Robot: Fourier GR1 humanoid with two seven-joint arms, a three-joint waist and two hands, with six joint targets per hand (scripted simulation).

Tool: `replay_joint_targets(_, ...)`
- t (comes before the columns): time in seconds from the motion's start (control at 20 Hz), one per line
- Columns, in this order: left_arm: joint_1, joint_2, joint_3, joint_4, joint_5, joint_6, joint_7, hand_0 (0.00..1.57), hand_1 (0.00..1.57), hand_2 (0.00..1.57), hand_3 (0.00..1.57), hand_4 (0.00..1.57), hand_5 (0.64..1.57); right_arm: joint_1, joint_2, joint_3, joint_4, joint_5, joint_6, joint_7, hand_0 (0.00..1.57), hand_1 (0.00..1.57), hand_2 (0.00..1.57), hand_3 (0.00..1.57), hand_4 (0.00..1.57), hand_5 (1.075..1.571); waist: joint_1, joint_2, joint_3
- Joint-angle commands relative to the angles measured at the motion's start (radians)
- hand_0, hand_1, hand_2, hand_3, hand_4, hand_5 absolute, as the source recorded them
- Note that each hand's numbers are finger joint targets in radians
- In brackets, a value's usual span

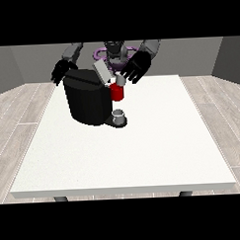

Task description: Insert the coffee pod into the coffee machine and close the lid

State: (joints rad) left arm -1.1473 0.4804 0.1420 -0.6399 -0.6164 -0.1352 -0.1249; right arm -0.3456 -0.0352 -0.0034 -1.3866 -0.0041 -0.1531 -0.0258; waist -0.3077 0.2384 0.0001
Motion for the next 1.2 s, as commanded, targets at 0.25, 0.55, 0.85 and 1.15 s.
replay_joint_targets(0.25, 0.004, -0.021, -0.003, 0.022, -0.013, 0.007, -0.008, 1.32, 1.32, 1.33, 1.23, 0.51, 1.571, 0.031, 0.008, -0.008, -0.027, 0.006, -0.025, -0.007, 0.00, 0.00, 0.00, 0.00, 0.48, 1.571, -0.004, 0.010, -0.0001)
replay_joint_targets(0.55, -0.038, -0.064, -0.035, 0.006, -0.046, 0.019, 0.039, 1.18, 1.18, 1.25, 1.18, 0.50, 1.571, -0.023, -0.014, -0.038, 0.016, -0.008, -0.016, 0.017, 0.00, 0.00, 0.00, 0.00, 0.50, 1.571, 0.017, 0.019, 0.0001)
replay_joint_targets(0.85, 0.019, -0.042, -0.012, 0.039, -0.034, 0.019, -0.027, 1.19, 1.19, 1.27, 1.20, 0.51, 1.571, 0.052, 0.003, -0.022, -0.045, -0.037, 0.007, 0.024, 0.00, 0.00, 0.00, 0.00, 0.51, 1.571, -0.011, 0.004, -0.0003)
replay_joint_targets(1.15, 0.023, -0.072, -0.033, 0.025, -0.057, 0.032, -0.008, 1.19, 1.19, 1.25, 1.18, 0.49, 1.571, 0.042, -0.009, -0.053, -0.011, -0.045, 0.009, -0.037, 0.00, 0.00, 0.00, 0.00, 0.46, 1.571, 0.017, -0.002, -0.0001)
